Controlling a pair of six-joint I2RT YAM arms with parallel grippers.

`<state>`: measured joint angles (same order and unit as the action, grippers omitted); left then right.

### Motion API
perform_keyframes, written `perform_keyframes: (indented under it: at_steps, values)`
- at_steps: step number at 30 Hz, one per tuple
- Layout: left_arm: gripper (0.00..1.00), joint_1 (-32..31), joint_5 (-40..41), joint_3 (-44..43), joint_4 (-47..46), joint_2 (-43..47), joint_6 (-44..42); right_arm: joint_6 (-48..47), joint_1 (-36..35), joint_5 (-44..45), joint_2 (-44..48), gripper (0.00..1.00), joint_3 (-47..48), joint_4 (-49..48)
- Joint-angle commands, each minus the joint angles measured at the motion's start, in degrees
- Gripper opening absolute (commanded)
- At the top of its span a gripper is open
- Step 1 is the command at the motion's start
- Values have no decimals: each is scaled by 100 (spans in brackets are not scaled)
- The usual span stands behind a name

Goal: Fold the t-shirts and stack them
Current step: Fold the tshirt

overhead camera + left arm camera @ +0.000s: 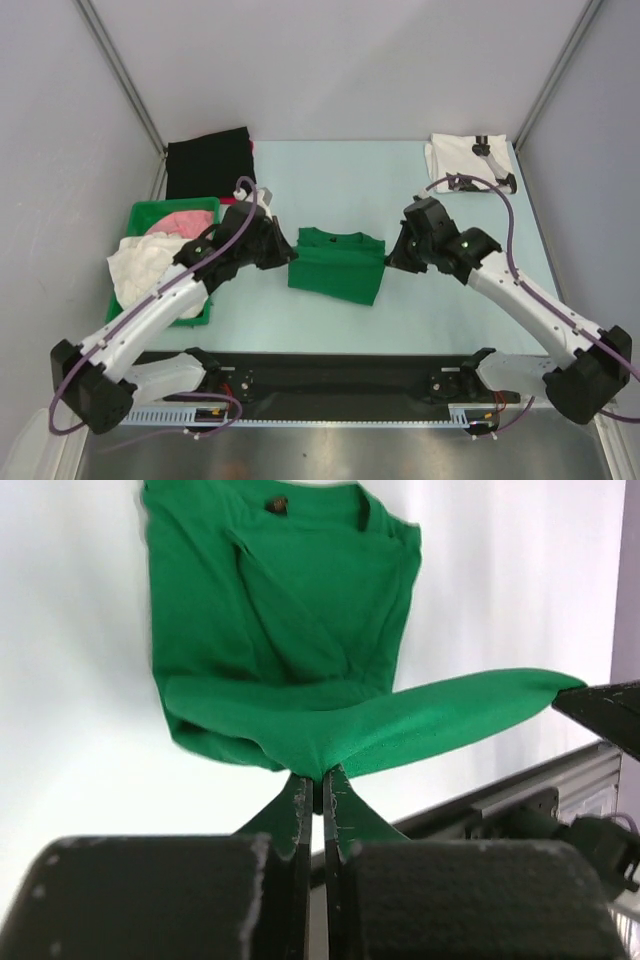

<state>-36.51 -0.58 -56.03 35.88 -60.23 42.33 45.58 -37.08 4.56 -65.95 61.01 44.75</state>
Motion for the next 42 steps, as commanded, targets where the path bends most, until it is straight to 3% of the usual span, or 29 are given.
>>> perform_keyframes:
  at_steps: [1, 9, 19, 31, 32, 34, 35, 36, 38, 42]
  values:
    - [0, 460, -63, -478, -326, -453, -585, -769, 534, -270, -338, 0, 340, -89]
    - [0, 970, -557, -1058, -801, -1841, -805, -1200, 1211, -807, -1260, 0, 613, -537]
    - [1, 1137, -645, -1709, -1030, -3300, -849, -1587, 1695, -1255, -2412, 0, 877, -1038]
    - [2, 1252, -443, -2201, -1013, -4278, -682, -2176, 2029, -1431, -3933, 0, 1923, -1004]
    - [4, 1269, -434, -2228, -1013, -4313, -682, -2203, 2047, -1440, -3995, 8, 1984, -986]
    - [9, 1296, -277, -2394, -890, -4410, -726, -2308, 2073, -1466, -4171, 32, 2142, -960]
    - [13, 1313, -206, -2456, -820, -4427, -769, -2343, 2108, -1484, -4223, 54, 2204, -942]
    - [35, 1348, -197, -2570, -793, -4445, -822, -2370, 2126, -1441, -4268, 61, 2283, -768]
    - [54, 1392, -179, -2763, -601, -4541, -927, -2422, 2144, -1388, -4242, 68, 2529, -583]
    - [82, 1401, -179, -2906, -257, -4262, -1086, -2238, 1960, -1361, -3505, 69, 2267, -572]
